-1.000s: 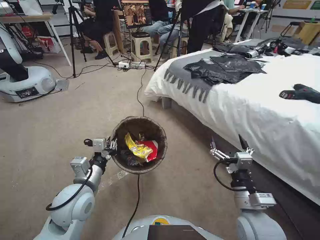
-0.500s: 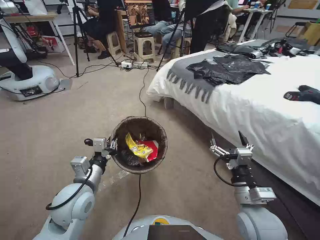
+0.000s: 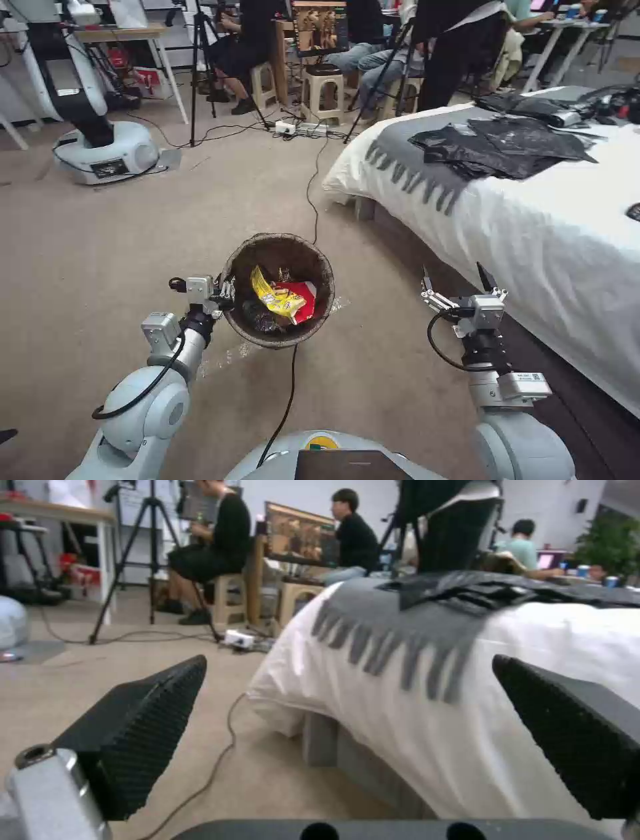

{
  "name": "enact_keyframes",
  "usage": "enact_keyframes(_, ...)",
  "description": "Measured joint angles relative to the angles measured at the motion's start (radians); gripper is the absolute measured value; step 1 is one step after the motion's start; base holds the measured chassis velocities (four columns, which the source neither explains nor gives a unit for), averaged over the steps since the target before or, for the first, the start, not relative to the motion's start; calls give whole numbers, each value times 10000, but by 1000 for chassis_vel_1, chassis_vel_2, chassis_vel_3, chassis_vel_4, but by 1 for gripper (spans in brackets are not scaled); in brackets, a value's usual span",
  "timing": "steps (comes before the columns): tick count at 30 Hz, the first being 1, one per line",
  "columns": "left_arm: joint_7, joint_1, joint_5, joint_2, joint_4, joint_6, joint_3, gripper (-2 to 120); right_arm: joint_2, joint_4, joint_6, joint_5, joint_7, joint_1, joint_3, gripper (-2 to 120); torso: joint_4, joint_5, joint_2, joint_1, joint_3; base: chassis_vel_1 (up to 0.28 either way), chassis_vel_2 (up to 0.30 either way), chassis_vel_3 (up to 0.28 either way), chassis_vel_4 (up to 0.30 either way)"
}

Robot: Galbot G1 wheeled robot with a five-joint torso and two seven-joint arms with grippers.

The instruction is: Pick up the trash bin, then pick up the garbage from the floor and place it into the trash bin.

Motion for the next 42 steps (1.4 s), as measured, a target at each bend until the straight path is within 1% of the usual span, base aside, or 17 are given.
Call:
enact_keyframes(11,3,9,-12,-8,1,-10,-24,7,-160,1,-87,124,42,82,1,100,1,0,0,0,0,84,75,76,82)
enact_keyframes(42,14,19,2,9,17,-86,-2,7,-238,0,-244,229,178,226,-48,100,2,0,0,0,0,88,80,80,84)
